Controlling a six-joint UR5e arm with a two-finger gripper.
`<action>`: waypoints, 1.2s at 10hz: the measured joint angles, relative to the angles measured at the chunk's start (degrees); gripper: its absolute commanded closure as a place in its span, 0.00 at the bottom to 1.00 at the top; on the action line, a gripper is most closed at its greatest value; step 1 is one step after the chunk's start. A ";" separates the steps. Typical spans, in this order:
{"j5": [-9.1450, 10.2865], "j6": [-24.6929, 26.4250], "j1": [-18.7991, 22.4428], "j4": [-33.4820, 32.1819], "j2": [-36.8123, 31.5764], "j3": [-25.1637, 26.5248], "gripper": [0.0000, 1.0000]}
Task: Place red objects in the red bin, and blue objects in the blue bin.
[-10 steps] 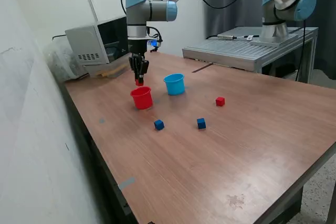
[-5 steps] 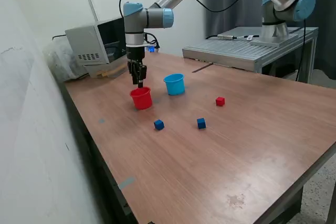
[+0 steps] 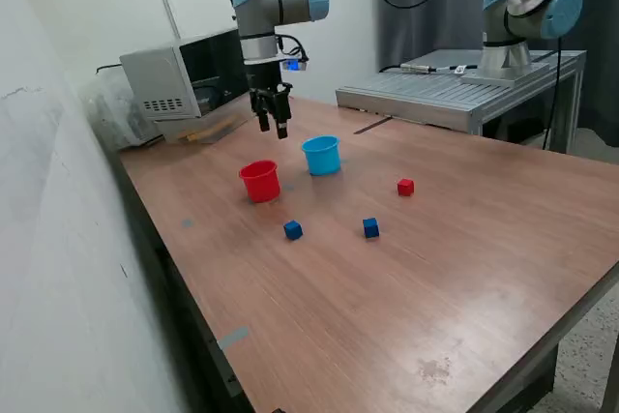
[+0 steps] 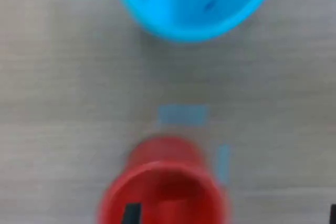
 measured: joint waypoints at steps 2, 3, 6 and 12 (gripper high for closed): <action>0.62 -1.67 3.77 2.77 -5.69 6.84 0.00; 0.72 -3.29 5.86 3.32 -7.87 10.69 0.00; 0.84 -5.24 10.02 1.65 -10.75 20.31 0.00; 5.87 0.73 15.90 -9.64 -6.80 25.22 0.00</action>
